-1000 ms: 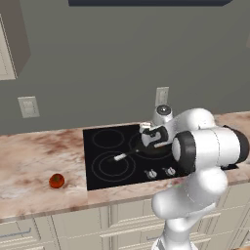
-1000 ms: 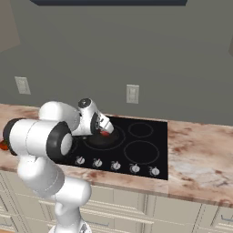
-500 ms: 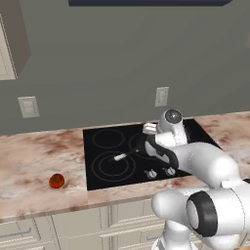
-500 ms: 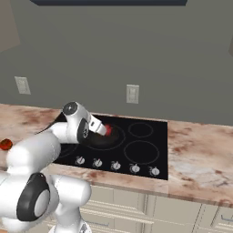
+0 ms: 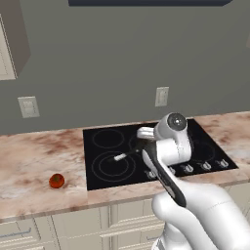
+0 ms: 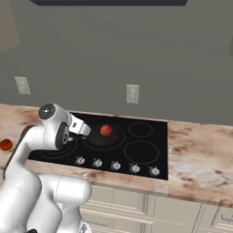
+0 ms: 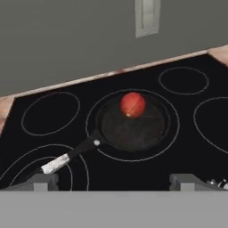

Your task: Place the pan on the center burner on the stove. Then place the tomato and the onion in the pan and turn on the center burner.

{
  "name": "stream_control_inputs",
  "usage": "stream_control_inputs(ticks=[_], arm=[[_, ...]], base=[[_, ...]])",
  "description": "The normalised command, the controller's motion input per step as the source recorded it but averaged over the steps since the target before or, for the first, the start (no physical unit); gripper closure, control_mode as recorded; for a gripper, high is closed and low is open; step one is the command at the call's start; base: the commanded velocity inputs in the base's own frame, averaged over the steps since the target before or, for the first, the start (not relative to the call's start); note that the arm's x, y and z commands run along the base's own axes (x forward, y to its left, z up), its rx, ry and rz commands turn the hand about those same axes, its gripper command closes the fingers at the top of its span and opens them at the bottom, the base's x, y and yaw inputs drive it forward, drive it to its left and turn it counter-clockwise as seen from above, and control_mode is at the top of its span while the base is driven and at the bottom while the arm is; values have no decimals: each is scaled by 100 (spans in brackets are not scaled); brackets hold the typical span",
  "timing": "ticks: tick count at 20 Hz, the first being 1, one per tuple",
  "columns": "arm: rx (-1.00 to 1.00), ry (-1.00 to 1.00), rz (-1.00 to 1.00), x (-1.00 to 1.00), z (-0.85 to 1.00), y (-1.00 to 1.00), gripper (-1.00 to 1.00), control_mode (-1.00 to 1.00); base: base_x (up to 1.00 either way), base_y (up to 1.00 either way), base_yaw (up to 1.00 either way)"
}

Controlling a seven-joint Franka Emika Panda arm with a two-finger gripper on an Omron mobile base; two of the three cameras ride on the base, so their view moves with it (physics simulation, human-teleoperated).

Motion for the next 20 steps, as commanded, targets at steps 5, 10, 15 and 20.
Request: stream_control_inputs(ticks=[5,10,15,20], arm=[[-4,5,23,-63,74,43,-100,-100],[-10,1,34,-73,32,38,-100,-100],[-11,0,40,-59,15,43,-100,-100],[-11,-1,34,-52,10,46,-100,-100]], base=[[0,0,0],[0,0,0],[0,0,0],[0,0,0]])
